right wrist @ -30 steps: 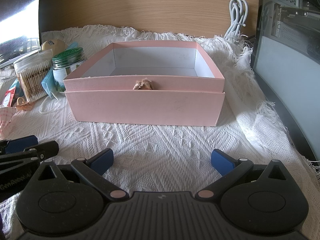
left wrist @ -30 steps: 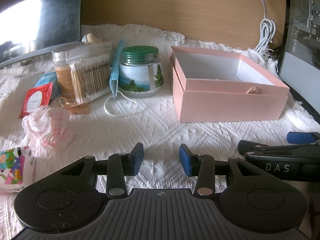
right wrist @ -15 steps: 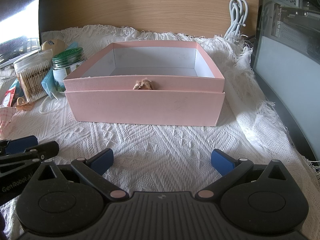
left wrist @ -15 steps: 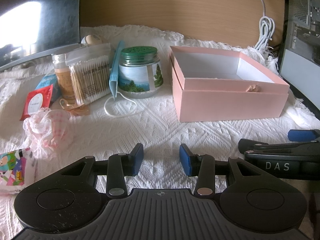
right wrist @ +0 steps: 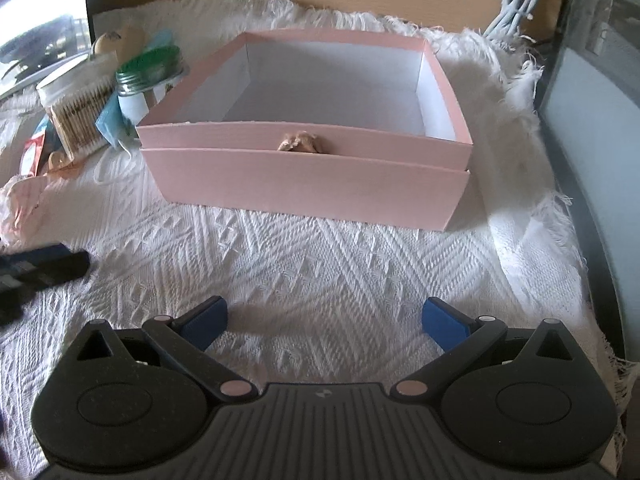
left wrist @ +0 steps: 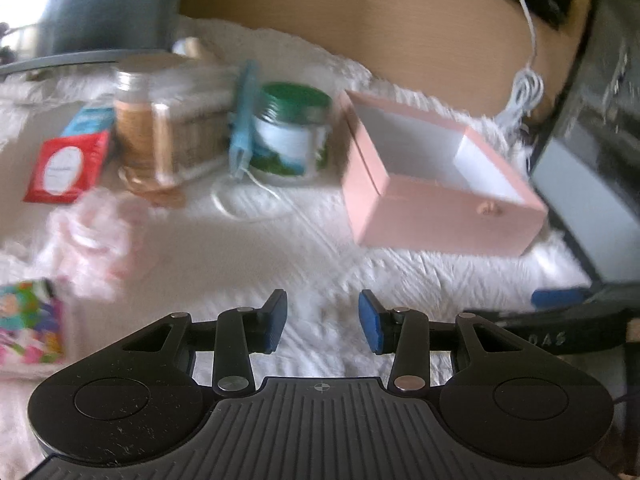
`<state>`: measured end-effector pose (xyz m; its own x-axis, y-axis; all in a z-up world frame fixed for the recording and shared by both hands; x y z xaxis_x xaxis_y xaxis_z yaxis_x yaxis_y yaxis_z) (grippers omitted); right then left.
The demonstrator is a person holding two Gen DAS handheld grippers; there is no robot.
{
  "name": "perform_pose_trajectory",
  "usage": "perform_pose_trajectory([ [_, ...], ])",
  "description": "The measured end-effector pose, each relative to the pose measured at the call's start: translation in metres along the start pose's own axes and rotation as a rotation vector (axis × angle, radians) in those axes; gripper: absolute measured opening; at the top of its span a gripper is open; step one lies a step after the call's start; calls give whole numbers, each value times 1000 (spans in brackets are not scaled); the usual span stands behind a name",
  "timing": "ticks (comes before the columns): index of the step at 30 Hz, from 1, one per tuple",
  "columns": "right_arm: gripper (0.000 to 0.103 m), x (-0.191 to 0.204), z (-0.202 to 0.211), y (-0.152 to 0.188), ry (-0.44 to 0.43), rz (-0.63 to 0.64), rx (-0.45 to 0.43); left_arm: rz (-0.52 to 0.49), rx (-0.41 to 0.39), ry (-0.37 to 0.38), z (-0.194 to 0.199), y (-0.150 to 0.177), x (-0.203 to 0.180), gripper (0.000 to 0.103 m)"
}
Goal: Organize soft objects
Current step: 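Grasp the yellow sponge with keychain with the left gripper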
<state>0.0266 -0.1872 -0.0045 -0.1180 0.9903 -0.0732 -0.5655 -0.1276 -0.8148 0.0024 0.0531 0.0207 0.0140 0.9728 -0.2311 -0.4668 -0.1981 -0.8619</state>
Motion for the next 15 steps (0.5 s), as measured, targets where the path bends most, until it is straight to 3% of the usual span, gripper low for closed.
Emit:
perform_pose_trajectory([
  [4,103,4,0,0,17,-10,9,-19,-56,-24,27,-35,38,44],
  [6,103,6,0,-3,15,-7,28,-33,-90,-76,42,-57,67,44],
  [10,101,16,2,-17,71,-50,45,-61,-167,-240,73,-92,137,44],
  [15,101,61,33,-50,91,-13,-127,2,-192,-469,100,-117,230,44],
])
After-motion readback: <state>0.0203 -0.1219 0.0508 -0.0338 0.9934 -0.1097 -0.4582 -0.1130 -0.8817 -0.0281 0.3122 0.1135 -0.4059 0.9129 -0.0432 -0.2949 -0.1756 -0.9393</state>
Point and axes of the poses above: each gripper's, at about its wrist camera, not at the fingertips, and z roughly against the way its jaws point, x to its left, y to its underside, the point moved 1 cm from there along -z, roughly the way its jaws point, and after that the axes turned 14 degrees about -x, right-handed, at the moved point
